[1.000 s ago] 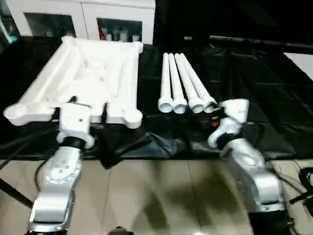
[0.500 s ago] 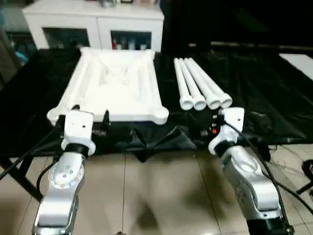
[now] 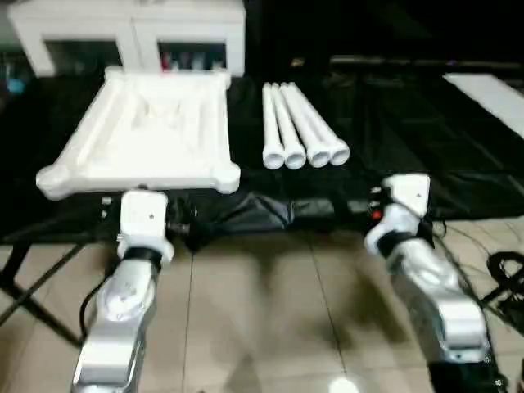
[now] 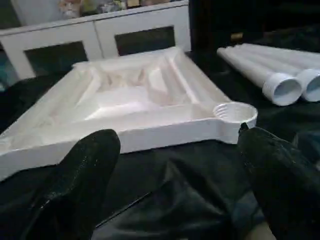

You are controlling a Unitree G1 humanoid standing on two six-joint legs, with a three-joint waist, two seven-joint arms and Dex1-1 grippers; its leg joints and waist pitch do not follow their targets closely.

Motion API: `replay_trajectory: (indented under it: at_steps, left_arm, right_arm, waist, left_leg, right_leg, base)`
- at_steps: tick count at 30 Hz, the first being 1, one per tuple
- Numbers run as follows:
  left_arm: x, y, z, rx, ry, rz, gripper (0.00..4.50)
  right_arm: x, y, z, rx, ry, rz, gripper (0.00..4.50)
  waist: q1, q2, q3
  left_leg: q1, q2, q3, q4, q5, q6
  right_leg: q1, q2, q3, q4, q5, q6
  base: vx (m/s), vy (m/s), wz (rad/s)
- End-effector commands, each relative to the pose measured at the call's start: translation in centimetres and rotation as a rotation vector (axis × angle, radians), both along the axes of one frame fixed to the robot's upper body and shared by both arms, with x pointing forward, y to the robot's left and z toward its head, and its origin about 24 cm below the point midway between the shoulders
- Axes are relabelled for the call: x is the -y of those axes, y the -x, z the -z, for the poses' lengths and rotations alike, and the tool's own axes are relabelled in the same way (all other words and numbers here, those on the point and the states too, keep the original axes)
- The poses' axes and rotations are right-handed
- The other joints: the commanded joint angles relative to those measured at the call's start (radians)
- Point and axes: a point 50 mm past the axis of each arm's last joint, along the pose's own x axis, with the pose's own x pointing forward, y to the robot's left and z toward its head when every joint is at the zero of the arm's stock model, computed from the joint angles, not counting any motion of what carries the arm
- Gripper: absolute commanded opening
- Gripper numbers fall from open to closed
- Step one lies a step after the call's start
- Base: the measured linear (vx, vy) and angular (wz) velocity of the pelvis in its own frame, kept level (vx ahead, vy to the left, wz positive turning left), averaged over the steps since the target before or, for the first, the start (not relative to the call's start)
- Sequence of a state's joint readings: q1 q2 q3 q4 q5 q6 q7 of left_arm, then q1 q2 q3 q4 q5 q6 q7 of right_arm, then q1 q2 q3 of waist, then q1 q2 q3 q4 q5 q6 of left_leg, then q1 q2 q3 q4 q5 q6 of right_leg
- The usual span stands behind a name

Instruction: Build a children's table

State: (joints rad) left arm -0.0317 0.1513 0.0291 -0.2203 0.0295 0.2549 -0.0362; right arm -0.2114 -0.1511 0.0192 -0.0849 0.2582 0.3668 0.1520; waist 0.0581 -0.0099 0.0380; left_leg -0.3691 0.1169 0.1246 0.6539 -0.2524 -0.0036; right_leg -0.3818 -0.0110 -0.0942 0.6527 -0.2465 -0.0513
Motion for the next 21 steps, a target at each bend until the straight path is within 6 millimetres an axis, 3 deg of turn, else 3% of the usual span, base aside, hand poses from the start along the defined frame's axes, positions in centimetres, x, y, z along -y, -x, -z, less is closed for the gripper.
replay_trajectory:
  at_steps: [1, 2, 3, 4, 5, 6, 7, 8, 9, 10, 11, 12, 13, 14, 15, 16, 17, 18, 19, 20, 21]
  left_arm:
    - [0.3, 0.0, -0.3, 0.011, 0.017, 0.021, 4.28]
    - [0.3, 0.0, -0.4, 0.014, 0.021, 0.028, 4.28]
    - [0.4, 0.0, -0.5, 0.015, 0.022, 0.030, 4.28]
    - [0.4, 0.0, -0.5, 0.016, 0.024, 0.030, 4.28]
    - [0.4, 0.0, -0.5, 0.015, 0.026, 0.030, 4.28]
    - [0.3, 0.0, -0.5, 0.015, 0.028, 0.024, 4.28]
    - [0.1, 0.1, -0.5, 0.012, 0.043, 0.015, 4.28]
    - [0.1, 0.1, -0.4, 0.011, 0.048, 0.014, 4.28]
    - [0.1, 0.1, -0.4, 0.011, 0.049, 0.014, 4.28]
    - [0.0, 0.1, -0.4, 0.011, 0.052, 0.016, 4.28]
    - [0.0, 0.1, -0.4, 0.010, 0.051, 0.016, 4.28]
    - [0.0, 0.1, -0.4, 0.009, 0.053, 0.018, 4.28]
    - [0.0, 0.1, -0.4, 0.008, 0.054, 0.019, 4.28]
    - [0.0, 0.1, -0.3, 0.006, 0.054, 0.020, 4.28]
    - [0.0, 0.2, -0.3, 0.006, 0.054, 0.021, 4.28]
    - [0.0, 0.2, -0.3, 0.005, 0.056, 0.023, 4.28]
    - [0.1, 0.2, -0.3, 0.004, 0.056, 0.023, 4.28]
    - [0.1, 0.2, -0.3, 0.004, 0.056, 0.023, 4.28]
    - [0.0, 0.2, -0.2, -0.001, 0.058, 0.023, 4.28]
    - [0.0, 0.3, -0.1, -0.002, 0.059, 0.023, 4.28]
    - [0.0, 0.3, -0.1, -0.004, 0.060, 0.023, 4.28]
  right_arm:
    - [0.1, -0.1, -0.7, 0.024, 0.036, -0.008, 4.50]
    - [0.0, -0.1, -0.7, 0.028, 0.045, -0.012, 4.50]
    - [-0.1, -0.1, -0.8, 0.039, 0.067, -0.016, 4.50]
    - [-0.3, -0.2, -0.9, 0.044, 0.071, -0.015, 4.50]
    - [-0.3, -0.2, -0.9, 0.046, 0.068, -0.012, 4.50]
    - [-0.4, -0.3, -0.9, 0.041, 0.056, -0.009, 4.50]
    - [-0.5, -0.3, -0.9, 0.025, 0.016, -0.006, 4.50]
    - [-0.6, -0.3, -1.0, 0.026, 0.008, -0.010, 4.50]
    - [-0.6, -0.3, -1.0, 0.026, 0.006, -0.012, 4.50]
    - [-0.7, -0.3, -1.1, 0.031, 0.008, -0.020, 4.50]
    - [-0.8, -0.3, -1.1, 0.032, 0.012, -0.023, 4.50]
    - [-0.8, -0.3, -1.1, 0.032, 0.019, -0.027, 4.50]
    - [-0.8, -0.3, -1.0, 0.032, 0.024, -0.030, 4.50]
    - [-0.9, -0.2, -1.0, 0.031, 0.026, -0.032, 4.50]
    - [-0.9, -0.2, -0.9, 0.030, 0.027, -0.032, 4.50]
    - [-0.9, -0.2, -0.9, 0.030, 0.031, -0.033, 4.50]
    - [-1.0, -0.2, -0.9, 0.030, 0.035, -0.034, 4.50]
    - [-1.0, -0.2, -0.9, 0.030, 0.035, -0.034, 4.50]
    - [-1.0, -0.2, -0.9, 0.029, 0.038, -0.037, 4.50]
    - [-1.1, -0.2, -0.9, 0.028, 0.037, -0.038, 4.50]
    - [-1.1, -0.2, -0.9, 0.027, 0.040, -0.041, 4.50]
  waist:
    - [0.023, -0.013, -0.052]
    - [0.046, -0.009, -0.028]
    - [0.048, -0.010, -0.024]
    - [0.044, 0.000, -0.009]
    - [0.041, 0.001, -0.005]
    - [0.026, 0.025, 0.012]
    - [0.009, 0.043, 0.015]
    - [-0.021, 0.074, 0.001]
    - [-0.019, 0.071, 0.003]
    - [-0.017, 0.053, 0.005]
    - [-0.022, 0.051, 0.001]
    - [-0.023, 0.054, 0.001]
    - [-0.038, 0.042, -0.003]
    - [-0.035, 0.013, -0.016]
    - [-0.021, -0.015, -0.013]
    - [0.017, -0.053, -0.034]
    - [0.033, -0.045, -0.043]
    - [0.033, -0.042, -0.047]
    - [0.034, -0.029, -0.044]
    - [0.028, -0.011, -0.043]
    - [0.028, 0.013, -0.044]
  left_leg:
    - [-0.017, 0.077, -0.056, -0.057, -0.026, 0.169]
    - [-0.015, 0.070, -0.061, -0.043, -0.091, 0.124]
    - [-0.011, 0.070, -0.055, -0.036, -0.117, 0.096]
    - [-0.007, 0.073, -0.044, -0.031, -0.182, 0.062]
    - [0.002, 0.072, -0.034, -0.023, -0.217, 0.057]
    - [0.032, 0.089, -0.026, -0.020, -0.355, 0.028]
    - [0.084, 0.104, -0.025, -0.038, -0.450, -0.009]
    - [0.136, 0.192, -0.087, -0.140, -0.751, -0.070]
    - [0.124, 0.237, -0.117, -0.217, -0.877, -0.082]
    - [0.144, 0.218, -0.096, -0.227, -0.927, -0.056]
    - [0.152, 0.209, -0.095, -0.225, -0.909, -0.046]
    - [0.151, 0.189, -0.082, -0.225, -0.881, -0.038]
    - [0.142, 0.147, -0.055, -0.215, -0.811, -0.014]
    - [0.135, 0.087, -0.016, -0.175, -0.684, 0.024]
    - [0.090, 0.053, 0.016, -0.128, -0.567, 0.047]
    - [-0.012, 0.012, 0.007, 0.031, -0.233, 0.099]
    - [-0.062, 0.022, -0.016, 0.074, -0.087, 0.120]
    - [-0.088, 0.016, -0.022, 0.083, -0.037, 0.116]
    - [-0.095, 0.012, -0.021, 0.063, 0.055, 0.107]
    - [-0.088, 0.024, -0.015, 0.004, 0.146, 0.120]
    - [-0.069, 0.039, -0.013, -0.043, 0.185, 0.127]
  right_leg:
    - [0.076, -0.233, 0.109, -0.091, 0.088, -0.016]
    - [0.085, -0.271, 0.066, -0.148, -0.237, 0.022]
    - [0.093, -0.272, 0.053, -0.166, -0.418, 0.030]
    - [0.112, -0.266, 0.011, -0.201, -0.718, 0.028]
    - [0.118, -0.263, -0.013, -0.221, -0.815, 0.027]
    - [0.141, -0.249, -0.094, -0.254, -0.924, 0.030]
    - [0.108, -0.202, -0.104, -0.245, -0.889, 0.032]
    - [0.094, -0.112, -0.096, -0.112, -0.561, 0.011]
    - [0.096, -0.085, -0.053, 0.012, -0.346, 0.001]
    - [0.034, -0.068, -0.008, 0.063, -0.102, 0.005]
    - [0.024, -0.077, 0.004, 0.061, -0.097, 0.008]
    - [0.021, -0.076, 0.006, 0.052, -0.090, 0.009]
    - [0.032, -0.083, 0.014, 0.006, -0.089, 0.015]
    - [0.059, -0.112, 0.047, -0.075, -0.131, 0.029]
    - [0.094, -0.145, 0.094, -0.123, -0.269, 0.018]
    - [0.207, -0.244, 0.198, -0.187, -0.549, 0.011]
    - [0.228, -0.261, 0.220, -0.184, -0.520, -0.052]
    - [0.241, -0.236, 0.205, -0.170, -0.424, -0.084]
    - [0.235, -0.196, 0.163, -0.166, -0.272, -0.142]
    - [0.226, -0.152, 0.115, -0.167, -0.205, -0.174]
    - [0.216, -0.128, 0.083, -0.169, -0.204, -0.163]
  base:
    - [-0.019, -0.085, 0.32]
    - [-0.019, -0.085, 0.32]
    - [-0.042, -0.058, 0.37]
    - [-0.014, -0.020, 0.45]
    - [-0.014, -0.020, 0.45]
    - [0.009, 0.014, 0.50]
    - [-0.017, 0.044, 0.50]
    - [-0.017, 0.044, 0.50]
    - [0.016, 0.053, 0.22]
    - [0.082, 0.037, 0.11]
    - [0.082, 0.037, 0.11]
    - [0.096, -0.008, 0.17]
    - [0.104, -0.052, 0.03]
    - [0.104, -0.052, 0.03]
    - [0.108, -0.102, -0.02]
    - [0.151, -0.099, 0.04]
    - [0.151, -0.099, 0.04]
    - [0.179, -0.063, 0.01]
    - [0.169, -0.050, 0.05]
    - [0.169, -0.050, 0.05]
    - [0.186, -0.005, 0.12]
